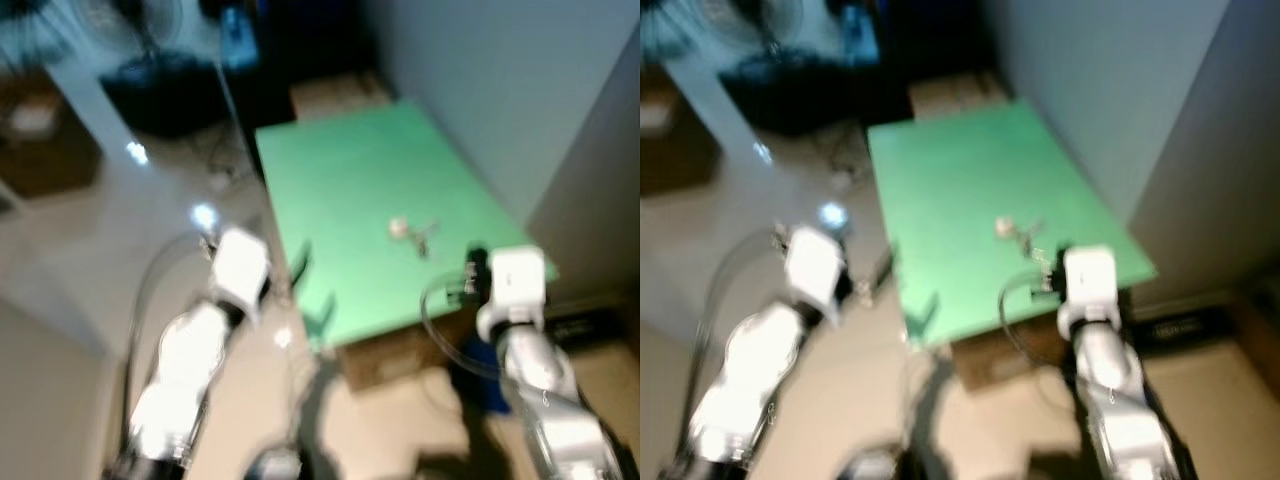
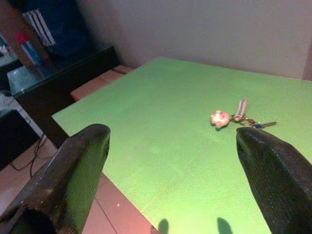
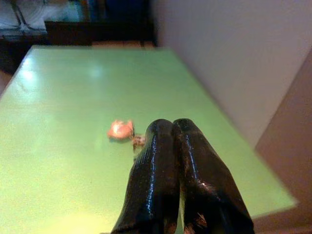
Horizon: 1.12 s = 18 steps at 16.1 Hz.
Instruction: Hang keys on a hook
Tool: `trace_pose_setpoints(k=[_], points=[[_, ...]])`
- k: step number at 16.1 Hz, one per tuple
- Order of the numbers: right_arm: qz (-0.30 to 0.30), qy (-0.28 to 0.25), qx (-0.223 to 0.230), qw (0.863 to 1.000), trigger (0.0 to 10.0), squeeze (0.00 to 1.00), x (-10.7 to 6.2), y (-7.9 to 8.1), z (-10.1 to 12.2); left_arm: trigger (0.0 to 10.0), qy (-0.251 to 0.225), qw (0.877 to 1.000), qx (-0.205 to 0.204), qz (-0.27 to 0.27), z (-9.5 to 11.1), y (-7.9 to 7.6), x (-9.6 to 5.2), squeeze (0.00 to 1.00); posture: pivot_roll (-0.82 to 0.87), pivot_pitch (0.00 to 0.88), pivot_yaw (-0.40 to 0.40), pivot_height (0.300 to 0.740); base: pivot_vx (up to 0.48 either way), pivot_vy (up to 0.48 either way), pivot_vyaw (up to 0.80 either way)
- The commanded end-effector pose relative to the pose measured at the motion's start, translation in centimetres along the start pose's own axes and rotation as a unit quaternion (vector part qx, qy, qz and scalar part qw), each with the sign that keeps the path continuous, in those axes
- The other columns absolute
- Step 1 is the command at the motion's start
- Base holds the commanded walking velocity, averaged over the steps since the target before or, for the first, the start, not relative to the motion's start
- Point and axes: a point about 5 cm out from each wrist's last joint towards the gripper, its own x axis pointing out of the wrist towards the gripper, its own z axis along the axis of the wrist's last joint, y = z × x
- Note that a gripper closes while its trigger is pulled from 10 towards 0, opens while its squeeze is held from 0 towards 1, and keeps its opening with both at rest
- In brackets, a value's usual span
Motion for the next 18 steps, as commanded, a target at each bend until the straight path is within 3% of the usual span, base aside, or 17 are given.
trace_pose_setpoints(k=[1, 4, 9, 11, 13, 18], points=[[0.007, -0.012, 0.001, 1.000, 10.0, 0.00, 0.3, 0.4, 0.5, 10.0, -0.006, 1.000, 0.016, 0.008, 0.6, 0.9, 0.1, 0.00, -0.16, 0.151, 0.123, 0.740, 0.304, 0.000, 0.00], [0.022, -0.017, -0.022, 0.999, 10.0, 0.00, 0.3, 0.5, 0.7, 10.0, -0.007, 1.000, 0.016, 0.010, 0.6, 0.8, 0.1, 0.00, -0.16, 0.153, 0.121, 0.740, 0.301, 0.000, 0.00], [0.039, -0.018, -0.009, 0.999, 10.0, 0.00, 0.2, 0.7, 0.8, 10.0, -0.002, 1.000, 0.019, 0.022, 0.4, 0.9, 0.0, 0.00, -0.16, 0.159, 0.116, 0.740, 0.179, 0.000, 0.32], [0.063, -0.018, -0.013, 0.998, 10.0, 0.00, 0.0, 1.1, 0.7, 10.0, 0.006, 0.999, 0.028, 0.033, 0.2, 1.2, -0.1, 0.00, -0.16, 0.161, 0.114, 0.740, 0.000, 0.000, 0.00], [0.118, -0.020, 0.006, 0.993, 10.0, 0.00, -0.2, 2.4, 0.6, 10.0, 0.016, 0.999, 0.022, 0.046, -0.1, 1.6, -0.4, 0.00, -0.15, 0.162, 0.111, 0.740, 0.000, 0.000, 0.00], [0.150, -0.023, 0.002, 0.988, 10.0, 0.00, 0.5, 3.5, 0.5, 10.0, 0.037, 0.997, 0.013, 0.069, -0.9, 2.2, -1.0, 0.00, -0.14, 0.171, 0.093, 0.740, 0.000, 0.000, 0.00]])
